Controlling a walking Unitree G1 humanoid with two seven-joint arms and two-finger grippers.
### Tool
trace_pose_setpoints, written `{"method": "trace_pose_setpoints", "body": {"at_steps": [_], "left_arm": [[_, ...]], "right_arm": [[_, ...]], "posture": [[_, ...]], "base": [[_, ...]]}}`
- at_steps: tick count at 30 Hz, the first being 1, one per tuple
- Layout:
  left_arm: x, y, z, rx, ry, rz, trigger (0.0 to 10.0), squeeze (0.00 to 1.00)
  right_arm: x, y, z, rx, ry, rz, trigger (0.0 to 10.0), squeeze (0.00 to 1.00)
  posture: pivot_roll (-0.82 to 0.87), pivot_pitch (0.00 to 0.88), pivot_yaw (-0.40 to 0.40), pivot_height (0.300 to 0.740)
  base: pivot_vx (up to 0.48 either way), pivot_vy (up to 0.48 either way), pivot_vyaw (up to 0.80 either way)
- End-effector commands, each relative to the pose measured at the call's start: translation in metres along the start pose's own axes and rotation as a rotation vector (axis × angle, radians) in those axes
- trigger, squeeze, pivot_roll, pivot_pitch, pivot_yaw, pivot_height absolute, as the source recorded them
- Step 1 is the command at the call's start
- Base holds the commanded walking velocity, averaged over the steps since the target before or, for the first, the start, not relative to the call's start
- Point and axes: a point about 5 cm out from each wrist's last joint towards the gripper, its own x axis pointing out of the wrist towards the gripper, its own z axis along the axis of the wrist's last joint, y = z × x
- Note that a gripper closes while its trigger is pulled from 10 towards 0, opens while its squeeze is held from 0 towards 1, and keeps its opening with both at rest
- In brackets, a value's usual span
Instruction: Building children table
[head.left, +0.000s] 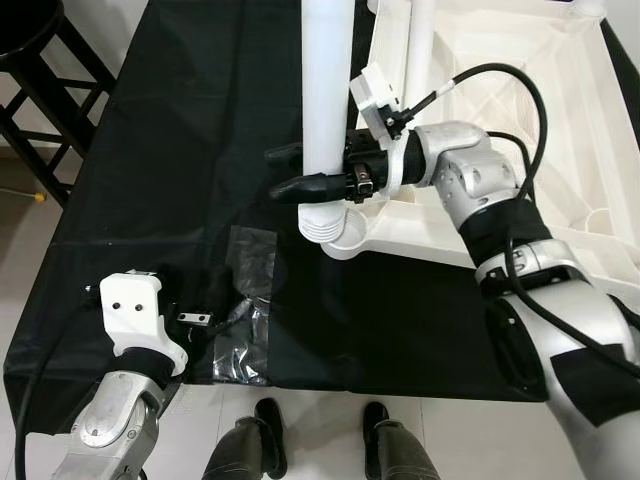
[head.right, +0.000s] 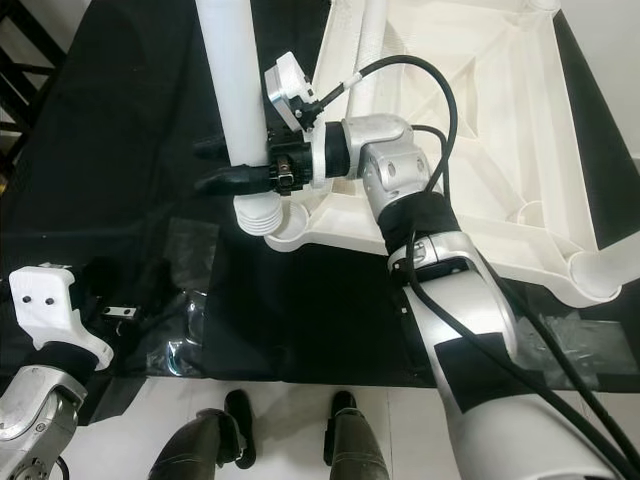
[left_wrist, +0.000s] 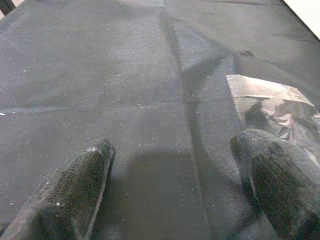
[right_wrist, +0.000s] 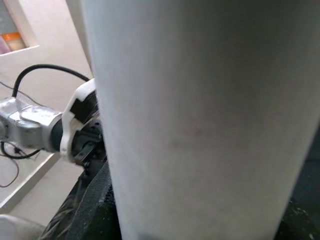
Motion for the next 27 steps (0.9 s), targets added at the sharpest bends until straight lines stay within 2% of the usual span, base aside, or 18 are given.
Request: {"method": "trace_pose_setpoints", "body": {"at_steps": [1, 7, 19, 27], "left_arm": [[-0.003, 0.002, -0.006, -0.006, 0.024, 0.015, 10.0, 0.00], [-0.003, 0.002, -0.006, -0.006, 0.020, 0.007, 10.0, 0.00], [-0.004, 0.001, -0.002, -0.011, 0.000, -0.030, 10.0, 0.00], [-0.004, 0.001, -0.001, -0.010, -0.004, -0.037, 10.0, 0.00]], "right_arm": [[-0.008, 0.006, -0.023, 0.108, 0.036, 0.028, 10.0, 0.00], [-0.014, 0.005, -0.024, 0.120, 0.031, 0.008, 10.0, 0.00], [-0.018, 0.007, -0.038, 0.152, 0.102, -0.004, 10.0, 0.00], [-0.015, 0.007, -0.044, 0.095, 0.170, -0.008, 10.0, 0.00]], "posture": [[0.05, 0.410, -0.018, 0.740], [0.05, 0.410, -0.015, 0.740], [0.06, 0.413, -0.007, 0.740], [0.06, 0.416, -0.008, 0.740]], "base": [[0.000, 0.000, 0.00], [0.000, 0.000, 0.00], [0.000, 0.000, 0.00], [0.000, 0.000, 0.00]]}}
